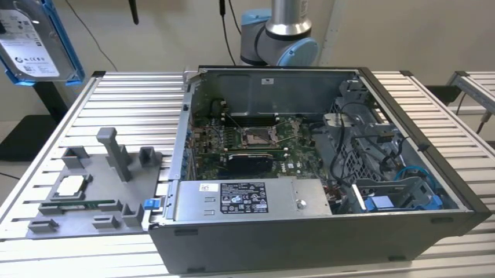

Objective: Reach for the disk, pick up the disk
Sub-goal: 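Pick up the disk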

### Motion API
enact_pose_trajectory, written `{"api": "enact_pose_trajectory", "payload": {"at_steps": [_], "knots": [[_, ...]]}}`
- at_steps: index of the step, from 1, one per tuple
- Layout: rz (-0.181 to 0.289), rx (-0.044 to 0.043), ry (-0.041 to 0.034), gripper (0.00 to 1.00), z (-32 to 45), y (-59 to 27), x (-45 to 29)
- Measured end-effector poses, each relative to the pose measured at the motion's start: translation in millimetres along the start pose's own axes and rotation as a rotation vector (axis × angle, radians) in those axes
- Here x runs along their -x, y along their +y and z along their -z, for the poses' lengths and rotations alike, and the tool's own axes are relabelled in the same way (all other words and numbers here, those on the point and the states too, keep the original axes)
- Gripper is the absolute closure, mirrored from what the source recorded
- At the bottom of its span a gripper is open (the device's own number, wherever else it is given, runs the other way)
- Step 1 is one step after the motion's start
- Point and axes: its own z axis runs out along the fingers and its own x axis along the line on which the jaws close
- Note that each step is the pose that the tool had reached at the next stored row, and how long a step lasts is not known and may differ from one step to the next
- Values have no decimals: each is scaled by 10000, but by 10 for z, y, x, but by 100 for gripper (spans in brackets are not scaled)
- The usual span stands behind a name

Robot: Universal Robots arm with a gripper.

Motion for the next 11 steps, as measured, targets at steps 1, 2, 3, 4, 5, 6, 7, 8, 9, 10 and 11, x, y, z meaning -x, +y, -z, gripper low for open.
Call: {"api": "enact_pose_trajectory", "payload": {"at_steps": [1, 2, 3, 4, 5, 6, 7, 8, 9, 10, 11], "knots": [[0, 0, 0, 100, 7, 0, 0], [0, 1, 1, 100, 15, 0, 0], [1, 1, 1, 100, 22, 0, 0], [0, 1, 1, 100, 29, 1, 0], [0, 0, 0, 100, 37, 1, 0], [0, 0, 0, 100, 44, 1, 1], [0, 0, 0, 100, 51, 2, 1], [0, 1, 0, 100, 57, 2, 1], [0, 0, 0, 100, 64, 2, 1], [0, 0, 0, 100, 70, 2, 1], [0, 1, 0, 100, 77, 2, 1]]}}
